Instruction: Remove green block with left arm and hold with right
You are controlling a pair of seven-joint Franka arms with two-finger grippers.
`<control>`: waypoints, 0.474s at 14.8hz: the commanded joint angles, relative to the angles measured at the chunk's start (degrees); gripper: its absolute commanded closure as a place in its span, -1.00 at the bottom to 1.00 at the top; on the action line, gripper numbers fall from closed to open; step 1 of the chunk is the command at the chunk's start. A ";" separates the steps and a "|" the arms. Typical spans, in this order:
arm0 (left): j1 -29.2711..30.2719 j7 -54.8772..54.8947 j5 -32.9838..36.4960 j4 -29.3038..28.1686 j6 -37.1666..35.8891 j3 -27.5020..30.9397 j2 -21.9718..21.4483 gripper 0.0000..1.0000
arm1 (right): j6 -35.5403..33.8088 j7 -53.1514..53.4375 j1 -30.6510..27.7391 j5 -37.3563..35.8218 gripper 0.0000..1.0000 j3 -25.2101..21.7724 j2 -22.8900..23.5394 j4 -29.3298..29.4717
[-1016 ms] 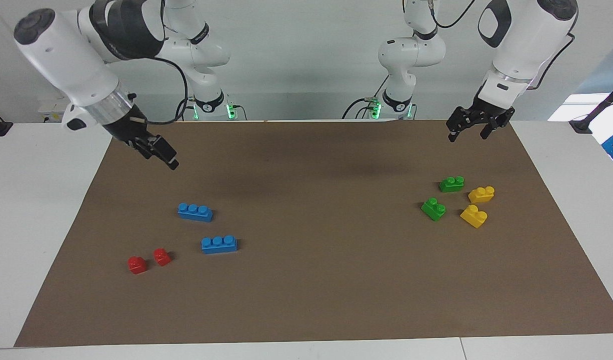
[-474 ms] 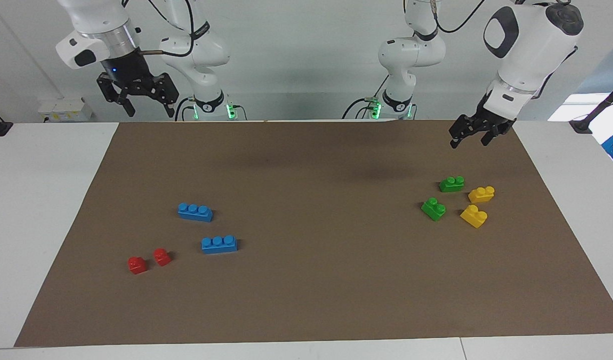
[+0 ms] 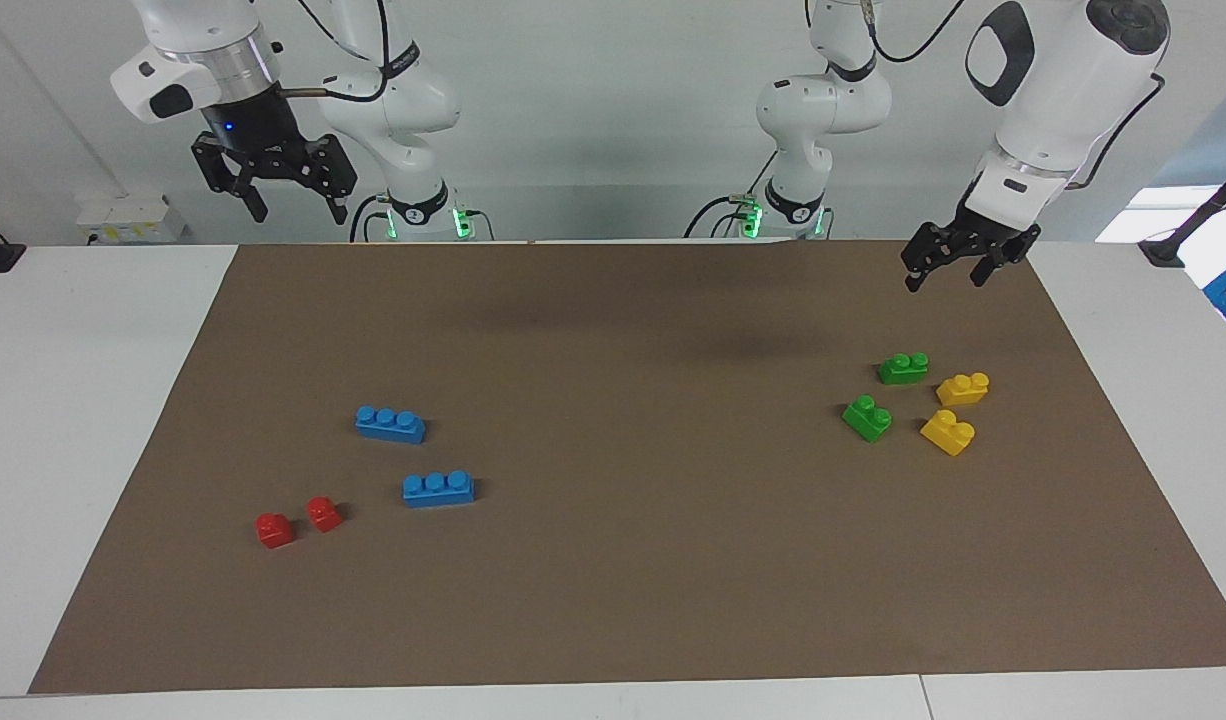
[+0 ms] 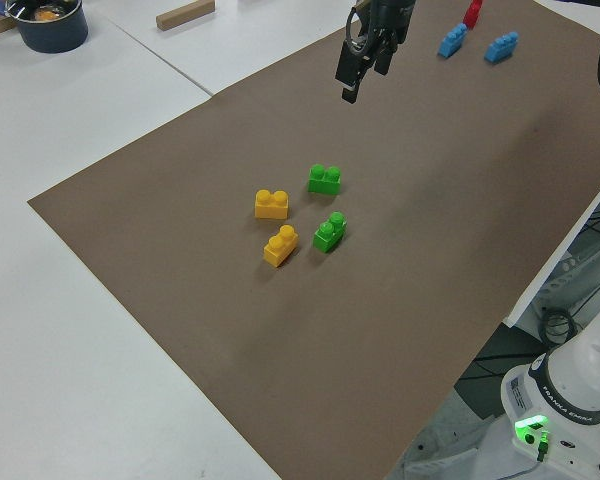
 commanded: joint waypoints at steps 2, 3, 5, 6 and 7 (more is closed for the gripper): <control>0.59 0.85 0.86 1.07 -2.03 -0.47 -0.11 -1.00 | -0.88 -1.02 -1.78 -1.08 -1.00 0.21 -0.70 -1.39; 0.67 0.93 0.86 1.07 -2.30 -0.47 -0.20 -1.00 | -0.88 -0.40 -1.70 -1.08 -1.00 0.13 -0.70 -1.74; 0.67 1.02 0.86 0.98 -2.30 -0.47 -0.29 -1.00 | -0.79 3.27 -1.79 -1.26 -1.00 0.12 -0.70 -2.01; 0.59 1.02 0.86 0.98 -2.30 -0.47 -0.29 -1.00 | -0.79 4.51 -1.79 -1.26 -1.00 0.12 -0.70 -2.10; 0.50 0.94 0.86 0.98 -2.30 -0.47 -0.29 -1.00 | -0.62 4.61 -1.87 -1.26 -1.00 0.12 -0.52 -2.10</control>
